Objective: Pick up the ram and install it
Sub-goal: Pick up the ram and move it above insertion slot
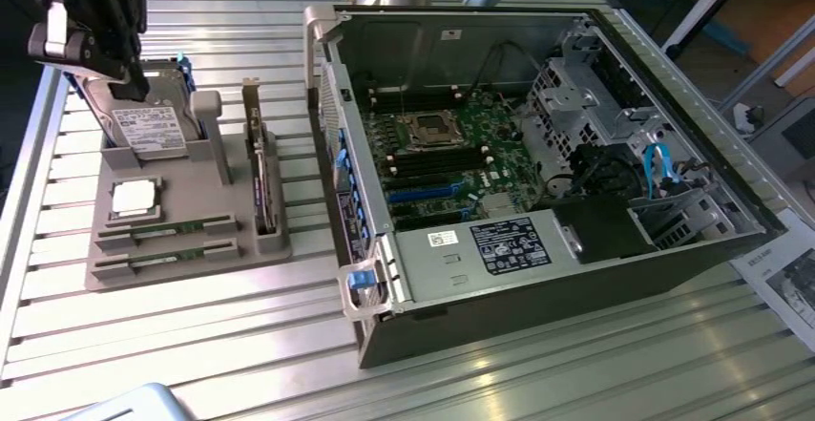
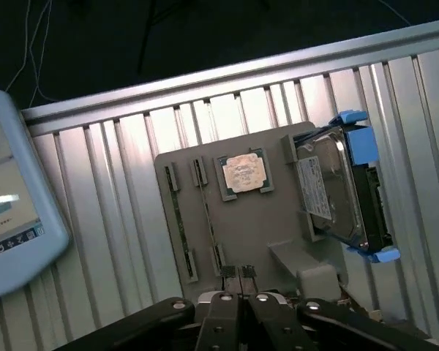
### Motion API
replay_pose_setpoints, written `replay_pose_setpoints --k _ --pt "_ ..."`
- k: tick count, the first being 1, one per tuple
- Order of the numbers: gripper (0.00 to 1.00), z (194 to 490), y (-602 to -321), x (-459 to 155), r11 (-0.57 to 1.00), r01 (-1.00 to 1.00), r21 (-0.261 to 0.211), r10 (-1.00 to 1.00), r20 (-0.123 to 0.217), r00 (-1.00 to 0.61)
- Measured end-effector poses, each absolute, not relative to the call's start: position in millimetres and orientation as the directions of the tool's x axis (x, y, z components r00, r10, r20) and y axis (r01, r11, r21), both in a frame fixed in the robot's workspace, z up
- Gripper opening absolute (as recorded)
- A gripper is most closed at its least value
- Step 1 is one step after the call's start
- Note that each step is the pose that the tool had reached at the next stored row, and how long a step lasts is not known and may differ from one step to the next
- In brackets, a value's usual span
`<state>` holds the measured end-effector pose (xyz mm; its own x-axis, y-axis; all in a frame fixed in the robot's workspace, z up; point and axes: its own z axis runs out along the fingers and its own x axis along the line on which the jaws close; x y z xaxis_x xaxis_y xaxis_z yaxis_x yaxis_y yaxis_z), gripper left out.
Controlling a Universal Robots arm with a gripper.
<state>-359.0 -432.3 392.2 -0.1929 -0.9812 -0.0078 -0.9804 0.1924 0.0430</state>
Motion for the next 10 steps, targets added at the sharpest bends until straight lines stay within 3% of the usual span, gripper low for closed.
replay_pose_setpoints --k 10 --pt "0.10 392.2 -432.3 -359.0 0.091 -0.995 0.043 -0.996 -0.008 -0.092"
